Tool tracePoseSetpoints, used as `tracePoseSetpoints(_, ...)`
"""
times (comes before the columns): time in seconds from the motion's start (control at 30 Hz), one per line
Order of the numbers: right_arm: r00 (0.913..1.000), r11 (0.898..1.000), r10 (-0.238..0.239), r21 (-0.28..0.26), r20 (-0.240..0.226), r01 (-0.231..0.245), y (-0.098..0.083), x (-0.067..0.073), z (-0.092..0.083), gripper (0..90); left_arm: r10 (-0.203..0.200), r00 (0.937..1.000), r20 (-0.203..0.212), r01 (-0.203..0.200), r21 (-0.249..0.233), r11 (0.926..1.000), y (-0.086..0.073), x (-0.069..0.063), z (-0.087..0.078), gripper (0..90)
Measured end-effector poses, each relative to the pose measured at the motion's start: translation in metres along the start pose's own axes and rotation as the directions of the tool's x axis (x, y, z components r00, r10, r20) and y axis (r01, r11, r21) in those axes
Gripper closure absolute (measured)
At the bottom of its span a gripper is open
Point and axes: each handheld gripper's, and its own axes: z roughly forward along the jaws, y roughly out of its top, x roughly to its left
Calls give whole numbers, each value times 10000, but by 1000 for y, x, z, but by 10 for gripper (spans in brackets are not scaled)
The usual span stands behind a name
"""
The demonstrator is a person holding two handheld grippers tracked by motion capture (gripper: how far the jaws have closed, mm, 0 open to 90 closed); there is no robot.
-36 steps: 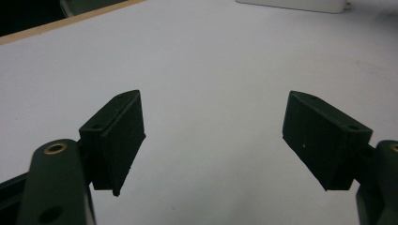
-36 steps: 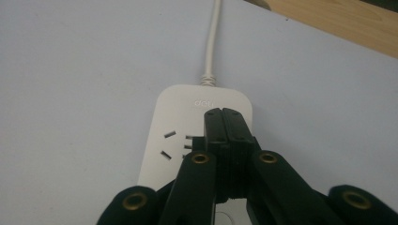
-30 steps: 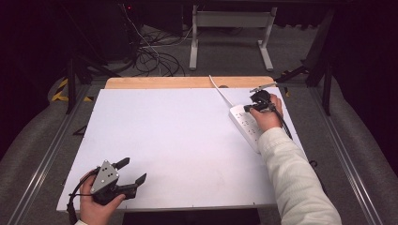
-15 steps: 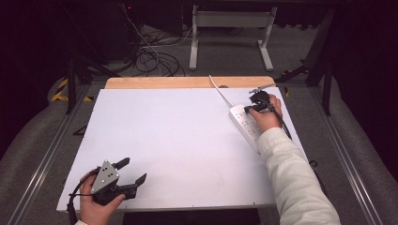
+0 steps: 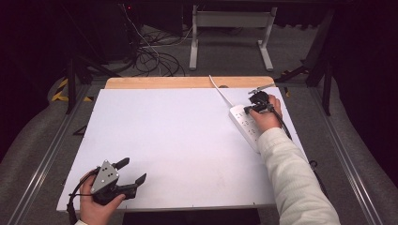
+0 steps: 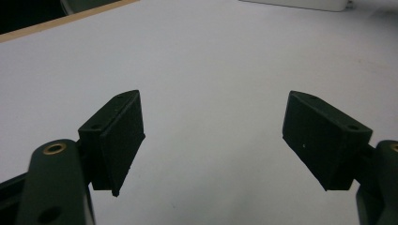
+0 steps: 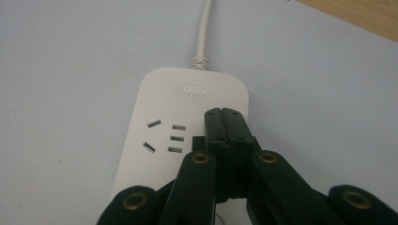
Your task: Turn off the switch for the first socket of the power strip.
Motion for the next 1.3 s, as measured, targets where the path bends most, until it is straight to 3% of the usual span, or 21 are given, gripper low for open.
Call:
tracePoseSetpoints(0.73, 9996, 9997, -211, 84, 191, 209, 0, 3, 2, 900, 12, 10000, -6, -12, 38, 10000, 0, 0, 0, 214)
tracePoseSetpoints(1.3, 9999, 9996, 0, 273, 161, -5, 1, 4, 1, 900, 32, 10000, 28, -32, 55, 10000, 0, 0, 1, 213)
